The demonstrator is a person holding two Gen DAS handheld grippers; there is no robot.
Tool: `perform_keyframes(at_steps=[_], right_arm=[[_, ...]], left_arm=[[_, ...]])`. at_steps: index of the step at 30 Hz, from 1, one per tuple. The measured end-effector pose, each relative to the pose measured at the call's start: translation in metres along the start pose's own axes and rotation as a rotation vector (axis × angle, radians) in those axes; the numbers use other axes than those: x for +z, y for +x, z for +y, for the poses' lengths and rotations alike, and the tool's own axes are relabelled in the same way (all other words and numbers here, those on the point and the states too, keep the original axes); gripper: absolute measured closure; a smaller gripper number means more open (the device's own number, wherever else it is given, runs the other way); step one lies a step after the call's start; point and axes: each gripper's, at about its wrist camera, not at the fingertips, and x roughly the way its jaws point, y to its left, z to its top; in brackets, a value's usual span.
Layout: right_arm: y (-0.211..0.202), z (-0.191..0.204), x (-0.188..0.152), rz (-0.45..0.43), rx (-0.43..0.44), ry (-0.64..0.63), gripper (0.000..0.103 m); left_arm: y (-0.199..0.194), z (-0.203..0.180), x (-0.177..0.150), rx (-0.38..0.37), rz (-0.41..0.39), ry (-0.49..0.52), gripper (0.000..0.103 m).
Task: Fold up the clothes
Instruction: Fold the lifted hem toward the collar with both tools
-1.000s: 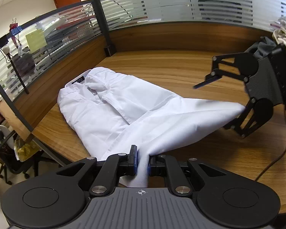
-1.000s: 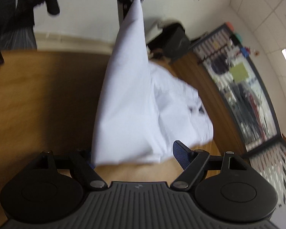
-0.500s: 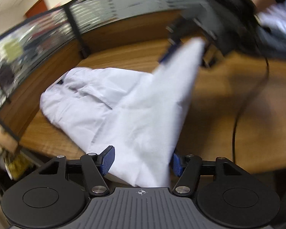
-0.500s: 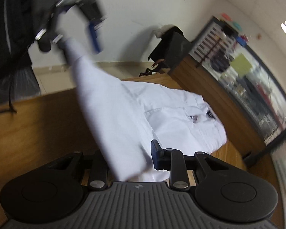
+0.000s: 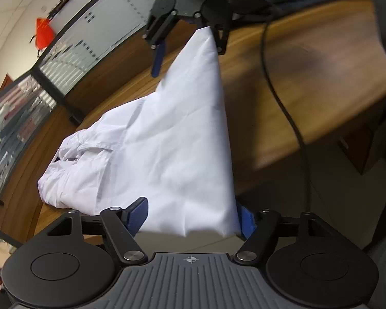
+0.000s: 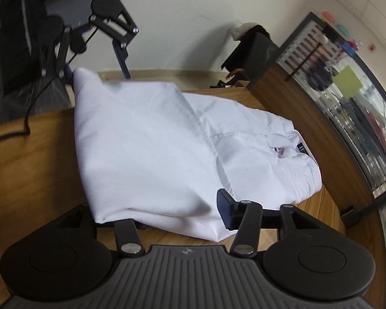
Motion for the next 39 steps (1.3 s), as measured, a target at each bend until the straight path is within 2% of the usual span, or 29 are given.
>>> perform_keyframes(at_steps=[5,9,11,13,14,17,18,20,21,22,23,28,34,39], right_arm=[[0.0,0.026,-0.007,-0.042,-0.014,-0.211,0.031],[0.002,0.038,-0.009,-0.073,0.031,-0.325,0.031],[0.005,0.037,-0.005,-0.074,0.073,-0.324,0.034],[0.008,0.03,0.002,-0.061,0.137,-0.261,0.054],[0.01,0.025,0.007,-0.05,0.16,-0.204,0.072],[0.009,0.002,0.018,-0.038,0.203,0.034,0.084],[0.007,-0.007,0.019,-0.041,0.208,0.125,0.085],[0.003,-0.024,0.021,-0.048,0.218,0.308,0.085],[0.001,-0.027,0.021,-0.048,0.217,0.352,0.085],[-0.001,-0.028,0.021,-0.048,0.215,0.381,0.086],[-0.003,-0.029,0.02,-0.048,0.214,0.41,0.086],[-0.008,-0.028,0.022,-0.057,0.192,0.519,0.089],[-0.026,-0.013,0.033,-0.079,0.199,0.652,0.089],[-0.038,-0.012,0.044,-0.093,0.153,0.759,0.089]], left_arm=[[0.0,-0.002,-0.016,0.01,-0.005,0.028,0.025],[0.0,0.004,-0.01,0.003,-0.039,0.019,0.025],[-0.001,0.009,-0.003,0.0,-0.06,-0.006,0.025],[-0.002,0.016,0.006,0.005,-0.067,-0.045,0.024],[-0.002,0.019,0.01,0.007,-0.071,-0.065,0.024],[0.0,0.027,0.018,0.027,-0.072,-0.113,0.023],[0.001,0.029,0.018,0.031,-0.07,-0.121,0.023],[0.002,0.032,0.017,0.027,-0.059,-0.132,0.032],[-0.001,0.035,0.019,0.014,-0.05,-0.146,0.053],[-0.003,0.038,0.021,0.0,-0.042,-0.159,0.082],[-0.006,0.041,0.024,-0.009,-0.036,-0.172,0.093],[-0.036,0.057,0.042,-0.01,-0.027,-0.231,0.097],[-0.069,0.079,0.053,-0.058,0.002,-0.249,0.096],[-0.068,0.119,0.058,-0.079,-0.009,-0.309,0.095]])
